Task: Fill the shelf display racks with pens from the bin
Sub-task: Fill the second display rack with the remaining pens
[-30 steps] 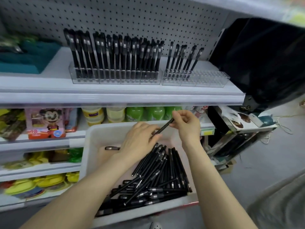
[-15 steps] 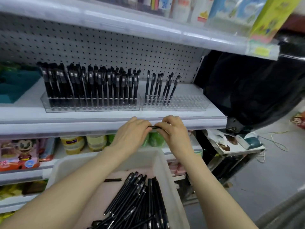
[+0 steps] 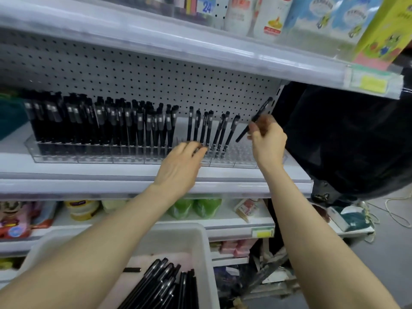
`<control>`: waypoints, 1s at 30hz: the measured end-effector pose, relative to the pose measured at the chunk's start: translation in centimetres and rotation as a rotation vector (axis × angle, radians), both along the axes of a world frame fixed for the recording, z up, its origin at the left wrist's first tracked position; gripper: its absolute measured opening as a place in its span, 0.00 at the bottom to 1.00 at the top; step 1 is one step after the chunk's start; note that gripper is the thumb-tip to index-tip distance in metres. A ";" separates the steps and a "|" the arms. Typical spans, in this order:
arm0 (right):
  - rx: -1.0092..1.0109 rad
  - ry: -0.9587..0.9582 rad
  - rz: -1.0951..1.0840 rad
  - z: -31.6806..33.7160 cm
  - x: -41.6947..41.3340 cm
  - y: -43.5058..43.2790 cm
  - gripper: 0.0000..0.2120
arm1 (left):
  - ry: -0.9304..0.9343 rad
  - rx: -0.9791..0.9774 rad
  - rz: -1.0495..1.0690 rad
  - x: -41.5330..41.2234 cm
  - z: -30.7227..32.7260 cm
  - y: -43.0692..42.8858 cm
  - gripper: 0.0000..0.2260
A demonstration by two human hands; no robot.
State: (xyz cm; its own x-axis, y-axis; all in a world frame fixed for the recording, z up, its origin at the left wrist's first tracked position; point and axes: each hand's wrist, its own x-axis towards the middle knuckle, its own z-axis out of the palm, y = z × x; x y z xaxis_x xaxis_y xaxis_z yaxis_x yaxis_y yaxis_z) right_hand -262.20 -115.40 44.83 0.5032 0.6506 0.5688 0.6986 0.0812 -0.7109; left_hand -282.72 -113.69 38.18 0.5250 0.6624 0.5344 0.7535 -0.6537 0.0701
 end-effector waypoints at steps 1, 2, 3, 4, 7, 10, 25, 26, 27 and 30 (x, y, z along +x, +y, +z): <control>-0.010 -0.010 0.016 0.0 -0.1 0.7 0.07 | -0.004 0.010 0.007 0.1 -0.1 0.1 0.22; -0.024 -0.016 0.028 -0.2 -0.1 1.3 0.08 | -0.009 0.019 0.008 0.1 -0.3 0.2 0.22; -0.039 -0.025 0.036 -0.4 -0.2 1.7 0.08 | -0.012 0.027 0.005 0.2 -0.4 0.3 0.23; -0.063 -0.034 0.034 -0.7 -0.1 2.1 0.09 | -0.013 0.034 0.003 0.2 -0.5 0.4 0.23; -0.168 -0.081 0.036 -2.1 0.1 2.5 0.09 | -0.020 0.046 0.005 0.3 -0.7 0.5 0.23; -0.228 -0.080 0.051 -3.0 0.2 2.6 0.07 | -0.032 0.040 0.005 0.4 -0.8 0.6 0.23; -0.352 -0.071 -0.025 -2.5 -0.5 2.6 0.07 | -0.043 0.013 -0.035 -0.3 -1.3 0.1 0.25; -0.365 -0.075 -0.026 -2.4 -0.6 2.4 0.09 | -0.049 0.007 -0.036 -0.7 -1.4 -0.2 0.26; -0.378 -0.079 -0.034 -2.3 -0.8 2.2 0.12 | -0.059 0.007 -0.036 -1.2 -1.5 -0.7 0.27; -0.358 -0.101 -0.080 -2.5 -1.9 1.1 0.22 | -0.111 0.012 -0.058 -3.0 -1.9 -2.4 0.24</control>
State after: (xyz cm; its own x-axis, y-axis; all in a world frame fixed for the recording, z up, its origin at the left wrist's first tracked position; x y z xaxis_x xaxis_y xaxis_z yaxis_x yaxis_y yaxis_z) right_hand -264.07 -114.34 42.30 0.5135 0.7782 0.3616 0.7606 -0.2177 -0.6116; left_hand -285.71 -116.05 36.26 0.4996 0.6261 0.5987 0.7026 -0.6971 0.1428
